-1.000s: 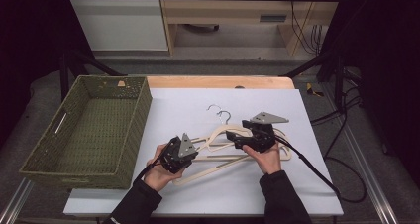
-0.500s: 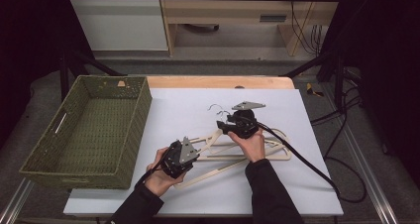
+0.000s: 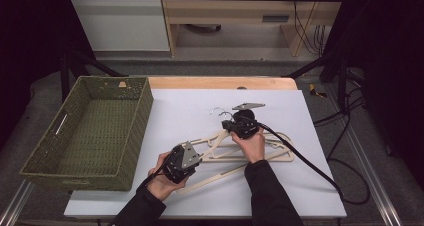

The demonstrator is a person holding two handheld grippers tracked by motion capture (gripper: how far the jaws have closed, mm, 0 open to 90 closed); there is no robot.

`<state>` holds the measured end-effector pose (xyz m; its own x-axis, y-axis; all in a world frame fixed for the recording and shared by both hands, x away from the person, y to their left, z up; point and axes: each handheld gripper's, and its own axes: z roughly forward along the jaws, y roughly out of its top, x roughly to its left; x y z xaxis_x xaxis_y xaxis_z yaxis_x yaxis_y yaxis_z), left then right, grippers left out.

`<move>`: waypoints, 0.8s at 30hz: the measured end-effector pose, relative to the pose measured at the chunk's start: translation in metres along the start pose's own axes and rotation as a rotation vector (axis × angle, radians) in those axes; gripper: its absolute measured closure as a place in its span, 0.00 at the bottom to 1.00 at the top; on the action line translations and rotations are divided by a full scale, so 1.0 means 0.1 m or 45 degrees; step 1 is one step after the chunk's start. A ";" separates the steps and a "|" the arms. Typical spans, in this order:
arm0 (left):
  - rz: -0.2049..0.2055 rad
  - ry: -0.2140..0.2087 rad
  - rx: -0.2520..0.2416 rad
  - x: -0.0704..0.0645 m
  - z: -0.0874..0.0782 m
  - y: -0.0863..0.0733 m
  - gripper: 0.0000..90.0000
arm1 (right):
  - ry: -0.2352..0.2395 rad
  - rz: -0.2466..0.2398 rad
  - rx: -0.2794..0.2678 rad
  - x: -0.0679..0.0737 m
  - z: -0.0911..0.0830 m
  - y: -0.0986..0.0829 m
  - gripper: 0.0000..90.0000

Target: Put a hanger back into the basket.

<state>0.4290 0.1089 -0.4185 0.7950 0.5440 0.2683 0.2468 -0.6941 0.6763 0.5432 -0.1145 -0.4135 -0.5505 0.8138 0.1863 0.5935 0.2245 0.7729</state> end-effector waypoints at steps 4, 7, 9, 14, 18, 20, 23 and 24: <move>-0.019 -0.018 0.006 -0.03 0.00 -0.01 0.88 | -0.006 0.011 -0.031 0.04 -0.06 -0.03 0.98; -0.051 -0.079 -0.031 -0.02 0.04 0.00 0.81 | 0.008 0.016 -0.078 0.06 -0.14 -0.06 0.99; -0.086 -0.087 -0.053 0.02 0.05 0.02 0.65 | -0.002 -0.008 -0.089 0.09 -0.19 -0.10 0.99; -0.290 -0.230 -0.156 0.20 0.13 0.22 0.42 | 0.015 -0.021 -0.138 0.14 -0.32 -0.19 0.99; -0.344 -0.311 -0.175 0.21 0.25 0.35 0.45 | 0.037 -0.052 -0.175 0.17 -0.39 -0.22 0.99; -0.360 -0.341 -0.160 0.21 0.34 0.43 0.50 | 0.051 -0.064 -0.197 0.17 -0.42 -0.23 0.99; -0.415 -0.427 -0.155 0.22 0.45 0.51 0.61 | 0.056 -0.053 -0.210 0.18 -0.45 -0.25 0.99; -0.435 -0.445 -0.134 0.22 0.50 0.52 0.67 | 0.064 -0.070 -0.219 0.17 -0.48 -0.26 0.99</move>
<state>0.4874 0.0612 -0.4113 0.8210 0.5292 -0.2144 0.4828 -0.4428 0.7556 0.4901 -0.1319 -0.4018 -0.6104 0.7740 0.1680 0.4550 0.1690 0.8743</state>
